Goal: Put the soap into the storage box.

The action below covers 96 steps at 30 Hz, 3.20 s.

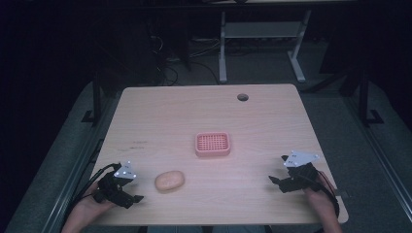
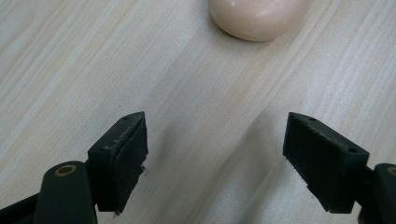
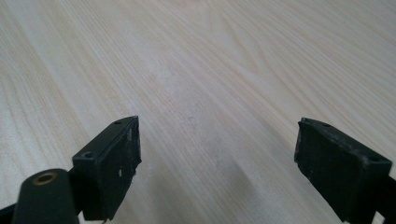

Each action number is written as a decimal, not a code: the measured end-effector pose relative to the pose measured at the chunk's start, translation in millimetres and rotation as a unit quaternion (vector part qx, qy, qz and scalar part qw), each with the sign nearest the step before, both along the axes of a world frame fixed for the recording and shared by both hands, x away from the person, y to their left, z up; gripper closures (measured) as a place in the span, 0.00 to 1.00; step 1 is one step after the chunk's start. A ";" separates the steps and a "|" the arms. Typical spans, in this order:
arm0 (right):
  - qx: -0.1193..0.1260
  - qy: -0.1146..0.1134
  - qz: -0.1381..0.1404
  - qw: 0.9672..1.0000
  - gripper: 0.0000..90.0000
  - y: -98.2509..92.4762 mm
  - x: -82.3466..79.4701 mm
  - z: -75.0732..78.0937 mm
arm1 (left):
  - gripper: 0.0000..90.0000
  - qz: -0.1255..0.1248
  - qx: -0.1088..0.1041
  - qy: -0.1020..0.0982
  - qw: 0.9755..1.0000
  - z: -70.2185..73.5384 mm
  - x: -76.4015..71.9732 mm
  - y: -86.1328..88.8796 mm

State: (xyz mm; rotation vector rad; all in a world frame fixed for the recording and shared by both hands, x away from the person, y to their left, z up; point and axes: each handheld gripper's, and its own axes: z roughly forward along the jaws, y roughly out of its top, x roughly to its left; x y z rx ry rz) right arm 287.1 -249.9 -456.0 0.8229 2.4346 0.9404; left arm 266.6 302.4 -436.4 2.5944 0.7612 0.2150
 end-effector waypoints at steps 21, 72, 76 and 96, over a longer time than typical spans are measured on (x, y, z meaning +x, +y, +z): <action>0.003 -0.001 -0.001 1.000 0.16 1.1 -2.9 0.5 | 0.24 -0.008 0.006 -0.008 1.000 11.7 2.8 -1.7; 0.005 -0.001 -0.005 1.000 0.16 -1.2 -5.3 1.9 | 0.23 -0.095 0.044 0.006 0.995 19.0 31.6 -79.1; 0.005 -0.002 -0.004 1.000 0.16 -1.1 -5.3 2.1 | 0.23 -0.096 0.043 0.008 0.994 18.0 33.4 -82.1; 0.005 0.000 -0.004 1.000 0.16 -1.1 -5.1 1.5 | 0.23 -0.114 0.049 0.025 0.992 8.8 43.6 -99.9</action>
